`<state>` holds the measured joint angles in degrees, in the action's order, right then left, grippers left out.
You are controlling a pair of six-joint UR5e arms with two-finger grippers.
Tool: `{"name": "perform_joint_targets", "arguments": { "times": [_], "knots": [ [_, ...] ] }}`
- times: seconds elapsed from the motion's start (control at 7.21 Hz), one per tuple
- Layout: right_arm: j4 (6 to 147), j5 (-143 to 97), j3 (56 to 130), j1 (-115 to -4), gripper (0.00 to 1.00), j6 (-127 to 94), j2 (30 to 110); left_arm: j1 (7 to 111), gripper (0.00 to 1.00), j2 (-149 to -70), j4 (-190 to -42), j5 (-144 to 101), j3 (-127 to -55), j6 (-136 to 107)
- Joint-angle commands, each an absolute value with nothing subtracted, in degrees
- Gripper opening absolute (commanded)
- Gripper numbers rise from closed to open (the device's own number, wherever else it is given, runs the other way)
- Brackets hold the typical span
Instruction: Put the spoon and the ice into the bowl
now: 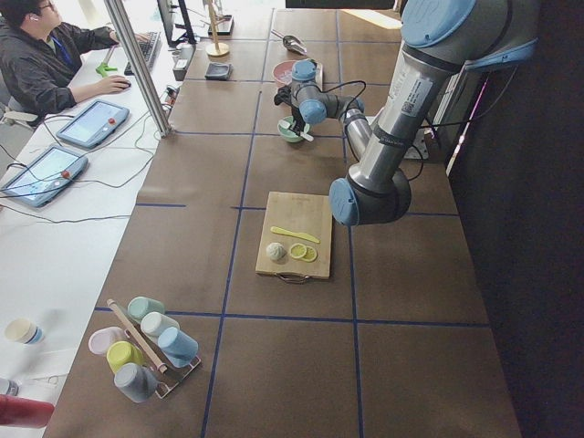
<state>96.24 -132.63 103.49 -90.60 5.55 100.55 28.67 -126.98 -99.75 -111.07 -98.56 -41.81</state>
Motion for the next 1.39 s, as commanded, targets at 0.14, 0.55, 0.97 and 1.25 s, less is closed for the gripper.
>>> {"name": "perform_joint_targets", "arguments": {
  "times": [0.14,0.55,0.97,1.25],
  "knots": [
    [96.24,-132.71,103.36,-90.61,1.0,5.54,100.55,26.37,0.43,-129.99,-99.49,-111.0,-95.8,-42.1],
    [96.24,-132.71,103.36,-90.53,1.0,5.54,100.55,25.49,1.0,-129.64,-99.49,-111.18,-95.97,-43.67],
    [96.24,-134.72,103.8,-89.92,1.0,5.45,97.4,30.12,1.0,-128.42,-92.49,-111.36,-97.46,-42.89],
    [96.24,-137.8,103.8,-89.12,1.0,4.93,95.99,38.53,1.0,-122.03,-92.46,-119.12,-99.39,-38.45]
  ]
}}
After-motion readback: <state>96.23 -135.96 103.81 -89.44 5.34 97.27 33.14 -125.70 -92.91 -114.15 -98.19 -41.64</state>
